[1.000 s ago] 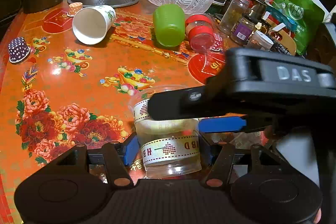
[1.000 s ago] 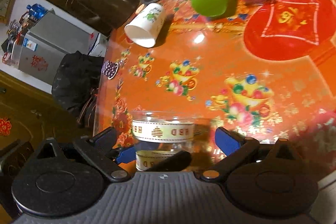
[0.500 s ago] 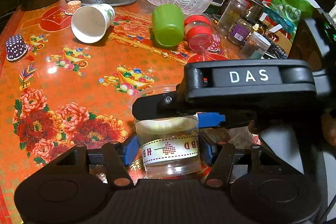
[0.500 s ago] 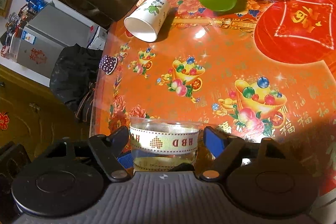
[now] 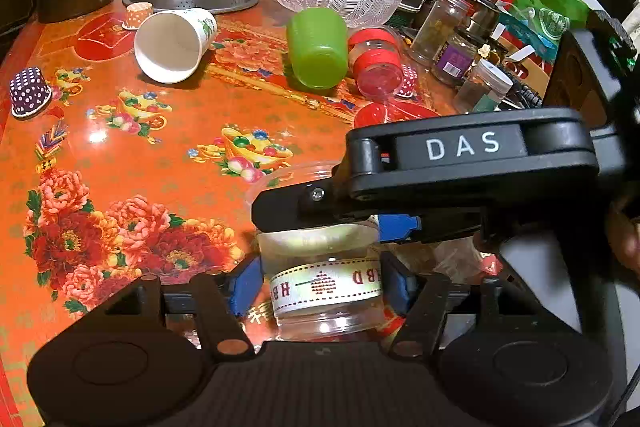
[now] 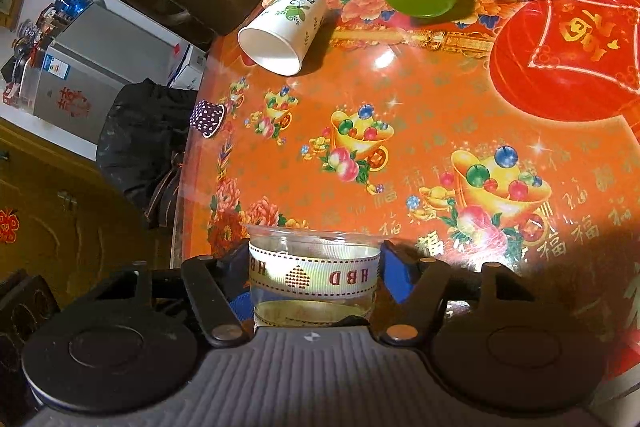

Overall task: Flip cup upright
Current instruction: 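Grasp the clear cup with the right gripper while the left gripper releases it, then rotate the held clear cup with the right gripper until its rim faces up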

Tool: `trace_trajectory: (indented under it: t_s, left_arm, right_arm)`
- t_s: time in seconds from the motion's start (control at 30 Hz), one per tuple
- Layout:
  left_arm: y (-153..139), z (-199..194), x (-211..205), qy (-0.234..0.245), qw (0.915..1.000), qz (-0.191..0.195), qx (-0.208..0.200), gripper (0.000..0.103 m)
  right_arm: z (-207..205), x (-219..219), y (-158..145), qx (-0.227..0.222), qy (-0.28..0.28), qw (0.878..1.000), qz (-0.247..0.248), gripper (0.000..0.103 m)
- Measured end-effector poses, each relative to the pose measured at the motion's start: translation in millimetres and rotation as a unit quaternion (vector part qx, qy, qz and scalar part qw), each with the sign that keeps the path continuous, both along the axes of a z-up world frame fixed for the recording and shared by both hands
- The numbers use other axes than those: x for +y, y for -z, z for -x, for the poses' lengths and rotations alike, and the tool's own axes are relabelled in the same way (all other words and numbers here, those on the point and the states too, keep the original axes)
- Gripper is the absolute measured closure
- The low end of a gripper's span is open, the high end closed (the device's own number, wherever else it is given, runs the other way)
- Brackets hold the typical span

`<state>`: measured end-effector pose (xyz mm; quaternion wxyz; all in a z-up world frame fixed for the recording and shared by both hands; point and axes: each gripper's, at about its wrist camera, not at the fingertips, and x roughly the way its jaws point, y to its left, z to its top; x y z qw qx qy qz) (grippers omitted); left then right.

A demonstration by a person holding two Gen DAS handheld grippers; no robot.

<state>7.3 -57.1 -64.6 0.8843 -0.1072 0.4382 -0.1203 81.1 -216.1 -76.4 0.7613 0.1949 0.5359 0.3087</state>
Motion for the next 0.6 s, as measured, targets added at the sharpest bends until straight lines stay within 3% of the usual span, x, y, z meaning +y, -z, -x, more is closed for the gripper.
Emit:
trace_trajectory:
  t_s: [0.1,0.37,0.6]
  left_arm:
    - [0.1,3.8,1.3,0.004,1.0,-0.004,-0.008,0.012]
    - [-6.3,47.2,18.1,0.022,0.999,-0.026,-0.028,0.011]
    - [-18.0,71.6,61.0,-0.022,0.9973,0.028,-0.064,0.011]
  right_arm:
    - [-0.2,-0.3,-0.7,-0.001,0.002,1.0,0.001,0.036]
    - [1.9,-1.0,-0.7,-0.004,0.003,1.0,0.002,0.036]
    - [6.7,-1.3,-1.9,-0.032,0.005,0.999,0.0,0.037]
